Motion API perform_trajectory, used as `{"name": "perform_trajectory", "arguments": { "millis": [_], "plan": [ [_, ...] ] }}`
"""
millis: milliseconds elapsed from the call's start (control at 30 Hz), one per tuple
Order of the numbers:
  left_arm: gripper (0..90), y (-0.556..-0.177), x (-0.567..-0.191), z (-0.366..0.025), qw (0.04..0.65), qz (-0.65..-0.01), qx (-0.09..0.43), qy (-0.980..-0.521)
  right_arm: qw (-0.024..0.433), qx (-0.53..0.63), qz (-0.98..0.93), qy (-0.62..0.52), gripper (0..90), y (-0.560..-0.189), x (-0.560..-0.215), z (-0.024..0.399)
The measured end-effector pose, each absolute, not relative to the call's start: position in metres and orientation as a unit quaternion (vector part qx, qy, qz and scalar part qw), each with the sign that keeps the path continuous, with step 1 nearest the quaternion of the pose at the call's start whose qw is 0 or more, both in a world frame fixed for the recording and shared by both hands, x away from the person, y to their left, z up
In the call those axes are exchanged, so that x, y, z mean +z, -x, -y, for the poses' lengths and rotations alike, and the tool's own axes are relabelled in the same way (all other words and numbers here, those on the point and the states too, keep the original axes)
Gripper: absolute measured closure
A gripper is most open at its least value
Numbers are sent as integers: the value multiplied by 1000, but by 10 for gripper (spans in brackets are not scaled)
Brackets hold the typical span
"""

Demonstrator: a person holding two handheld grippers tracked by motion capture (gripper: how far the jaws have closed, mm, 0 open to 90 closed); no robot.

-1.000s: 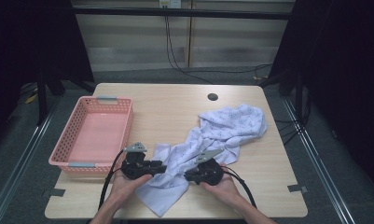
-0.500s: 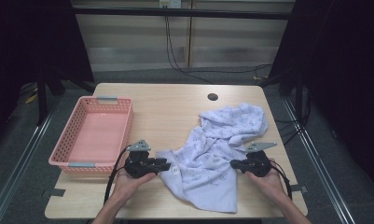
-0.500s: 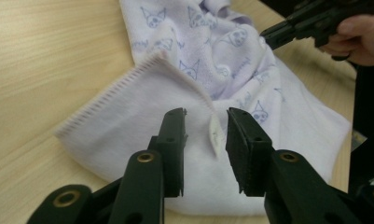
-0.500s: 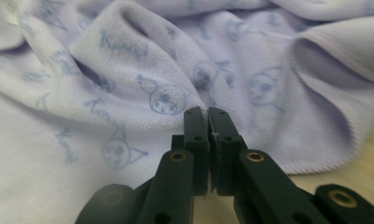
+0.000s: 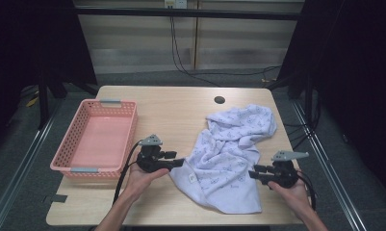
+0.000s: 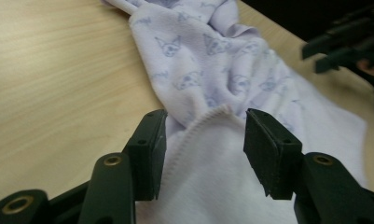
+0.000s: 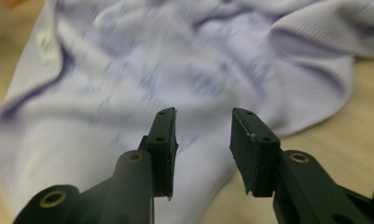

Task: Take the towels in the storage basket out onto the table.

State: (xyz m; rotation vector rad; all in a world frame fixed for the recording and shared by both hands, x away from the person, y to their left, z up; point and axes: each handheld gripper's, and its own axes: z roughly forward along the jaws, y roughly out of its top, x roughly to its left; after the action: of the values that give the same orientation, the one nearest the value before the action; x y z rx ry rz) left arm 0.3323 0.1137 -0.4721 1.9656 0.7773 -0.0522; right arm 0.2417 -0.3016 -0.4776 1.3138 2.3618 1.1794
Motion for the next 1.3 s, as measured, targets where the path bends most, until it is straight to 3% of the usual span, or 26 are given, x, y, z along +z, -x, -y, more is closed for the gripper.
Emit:
{"name": "perform_trajectory", "arguments": {
  "millis": [33, 233, 267, 333, 400, 433, 600, 767, 1033, 1133, 1200, 1300],
  "plan": [
    [478, -336, -473, -112, 497, -326, -47, -803, 83, 395, -803, -438, 588, -236, -481, 301],
    [451, -333, -478, -93, 456, -301, -10, -838, 61, 395, -815, -419, 555, -213, -482, 294],
    [490, -335, -483, -93, 450, -311, -13, -837, 60, 393, -819, -413, 549, -211, -484, 294],
    [675, -334, -487, -93, 448, -315, -23, -836, 49, 380, -822, -421, 542, -206, -487, 294],
    [806, -330, -484, -98, 462, -313, -21, -830, 50, 374, -830, -411, 522, -201, -488, 294],
    [832, -329, -481, -100, 466, -312, -22, -828, 53, 371, -832, -409, 511, -200, -488, 294],
    [875, -326, -460, -121, 505, -314, -20, -804, 47, 363, -841, -398, 423, -199, -490, 292],
    [875, -324, -452, -137, 517, -320, -17, -794, 42, 359, -854, -373, 419, -200, -492, 284],
    [876, -320, -455, -155, 534, -334, -19, -777, 90, 329, -881, -328, 404, -190, -493, 274],
    [879, -319, -455, -156, 541, -336, -29, -771, 99, 321, -885, -323, 444, -188, -492, 272],
    [880, -317, -454, -158, 542, -334, -23, -771, 95, 323, -885, -320, 656, -187, -490, 271],
    [879, -317, -454, -160, 544, -337, -25, -768, 91, 327, -882, -326, 795, -190, -490, 272]
  ]
}}
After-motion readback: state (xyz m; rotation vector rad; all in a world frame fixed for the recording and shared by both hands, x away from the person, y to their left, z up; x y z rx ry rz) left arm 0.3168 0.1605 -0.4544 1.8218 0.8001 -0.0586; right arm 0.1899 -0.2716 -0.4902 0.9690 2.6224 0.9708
